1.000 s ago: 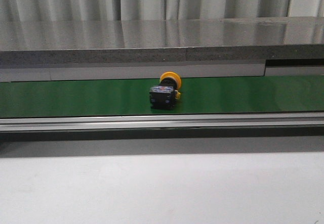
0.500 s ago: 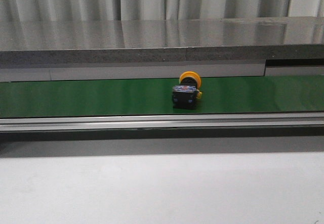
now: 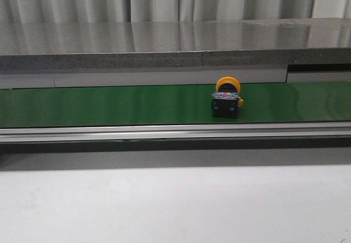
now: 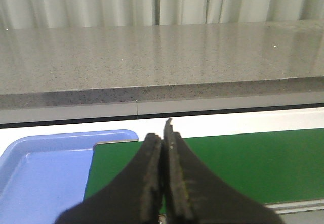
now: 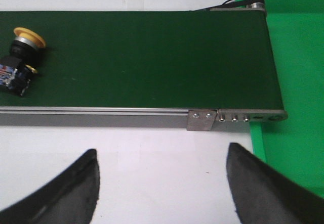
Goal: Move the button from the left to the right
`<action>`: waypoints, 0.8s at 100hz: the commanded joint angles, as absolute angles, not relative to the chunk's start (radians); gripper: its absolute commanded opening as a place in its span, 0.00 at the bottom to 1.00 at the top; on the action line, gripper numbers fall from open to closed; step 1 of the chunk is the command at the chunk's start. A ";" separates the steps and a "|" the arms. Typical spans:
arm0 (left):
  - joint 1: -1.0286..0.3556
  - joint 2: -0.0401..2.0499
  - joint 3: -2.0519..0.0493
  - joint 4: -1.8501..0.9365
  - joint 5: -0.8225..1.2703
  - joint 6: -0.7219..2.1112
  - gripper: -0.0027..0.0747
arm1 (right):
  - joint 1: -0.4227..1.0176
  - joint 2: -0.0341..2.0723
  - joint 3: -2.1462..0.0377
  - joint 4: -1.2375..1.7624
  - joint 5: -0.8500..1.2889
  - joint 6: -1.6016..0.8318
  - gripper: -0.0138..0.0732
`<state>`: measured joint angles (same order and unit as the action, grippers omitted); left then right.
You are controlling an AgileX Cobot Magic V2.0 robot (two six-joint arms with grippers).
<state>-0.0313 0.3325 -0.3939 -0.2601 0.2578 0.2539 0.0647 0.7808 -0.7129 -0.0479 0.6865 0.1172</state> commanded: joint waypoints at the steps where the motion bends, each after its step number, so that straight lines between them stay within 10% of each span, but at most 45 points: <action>1: -0.039 0.340 -0.420 -0.275 0.181 0.251 0.01 | 0.063 0.784 -0.750 -0.020 0.593 0.118 0.85; 80: -0.039 0.340 -0.420 -0.275 0.181 0.251 0.01 | 0.095 1.337 -1.084 0.059 0.585 0.071 0.84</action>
